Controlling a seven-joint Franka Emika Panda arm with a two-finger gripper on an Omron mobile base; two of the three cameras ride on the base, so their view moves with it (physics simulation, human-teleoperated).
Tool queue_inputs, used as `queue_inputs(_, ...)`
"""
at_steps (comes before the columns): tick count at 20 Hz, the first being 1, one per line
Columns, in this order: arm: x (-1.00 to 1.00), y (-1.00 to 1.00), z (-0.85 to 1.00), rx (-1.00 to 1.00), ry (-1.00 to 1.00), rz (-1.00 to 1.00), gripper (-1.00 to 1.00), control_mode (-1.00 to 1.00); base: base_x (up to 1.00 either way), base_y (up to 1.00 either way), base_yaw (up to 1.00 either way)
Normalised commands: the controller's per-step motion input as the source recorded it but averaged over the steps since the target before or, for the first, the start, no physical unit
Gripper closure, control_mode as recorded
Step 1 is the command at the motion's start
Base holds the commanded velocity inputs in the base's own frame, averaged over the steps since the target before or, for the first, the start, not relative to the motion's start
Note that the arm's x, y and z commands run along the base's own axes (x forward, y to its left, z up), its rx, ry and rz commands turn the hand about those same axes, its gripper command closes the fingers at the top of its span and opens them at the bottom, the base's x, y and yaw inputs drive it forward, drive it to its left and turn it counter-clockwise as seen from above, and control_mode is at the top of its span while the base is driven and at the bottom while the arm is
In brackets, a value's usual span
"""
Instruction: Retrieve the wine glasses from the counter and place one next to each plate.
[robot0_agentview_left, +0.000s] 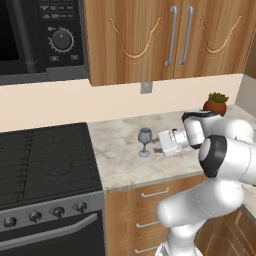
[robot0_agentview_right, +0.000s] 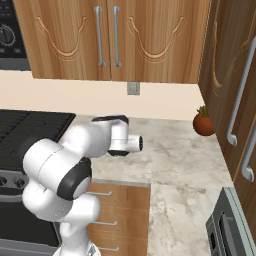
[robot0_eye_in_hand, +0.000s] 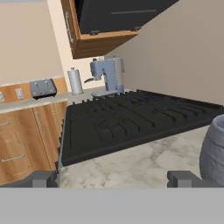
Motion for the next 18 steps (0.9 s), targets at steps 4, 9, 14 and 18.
queue_inputs(4,0.12,0.08,-0.06,0.00,0.00,0.00,-1.00,-1.00,0.00,0.00,0.00)
queue_inputs(9,0.06,0.00,-0.09,0.00,0.00,0.00,-1.00,-1.00,0.00,0.00,0.00)
queue_inputs(14,0.00,-0.05,-0.16,0.00,0.02,-0.02,-1.00,-1.00,0.00,0.00,0.00)
queue_inputs(18,0.00,-0.29,-0.01,0.00,0.00,-0.02,-1.00,-1.00,0.00,0.00,0.00)
